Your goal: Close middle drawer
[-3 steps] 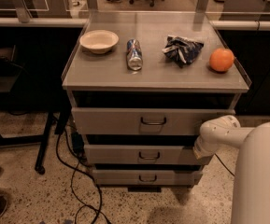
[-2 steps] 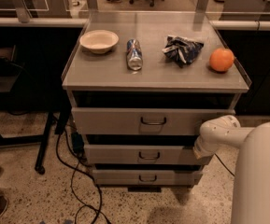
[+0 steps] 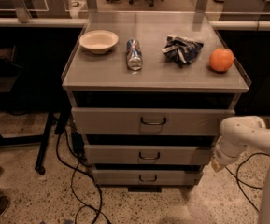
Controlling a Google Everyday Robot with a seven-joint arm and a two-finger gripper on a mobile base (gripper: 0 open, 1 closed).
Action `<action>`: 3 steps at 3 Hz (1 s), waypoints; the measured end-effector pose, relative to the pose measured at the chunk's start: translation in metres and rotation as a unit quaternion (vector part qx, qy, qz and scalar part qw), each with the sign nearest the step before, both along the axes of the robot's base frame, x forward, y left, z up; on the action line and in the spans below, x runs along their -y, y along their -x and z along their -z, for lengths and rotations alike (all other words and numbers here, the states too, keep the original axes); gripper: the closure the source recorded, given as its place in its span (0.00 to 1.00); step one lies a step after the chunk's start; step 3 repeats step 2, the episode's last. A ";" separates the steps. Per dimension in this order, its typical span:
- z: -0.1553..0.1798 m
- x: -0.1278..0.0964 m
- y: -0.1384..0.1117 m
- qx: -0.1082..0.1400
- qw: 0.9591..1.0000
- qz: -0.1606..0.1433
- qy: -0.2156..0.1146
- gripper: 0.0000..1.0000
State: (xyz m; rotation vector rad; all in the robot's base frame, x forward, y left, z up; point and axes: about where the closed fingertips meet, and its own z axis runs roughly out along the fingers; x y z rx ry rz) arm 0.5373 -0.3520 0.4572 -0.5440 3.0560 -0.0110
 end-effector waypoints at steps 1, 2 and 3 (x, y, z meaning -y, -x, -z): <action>-0.032 0.032 0.036 -0.032 0.999 0.011 0.004 1.00; -0.028 0.030 0.037 -0.037 0.999 0.009 0.004 0.82; -0.028 0.030 0.037 -0.037 0.999 0.009 0.004 0.82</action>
Offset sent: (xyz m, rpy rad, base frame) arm -0.0284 -0.0260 0.0249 -0.0066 0.0501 -0.0173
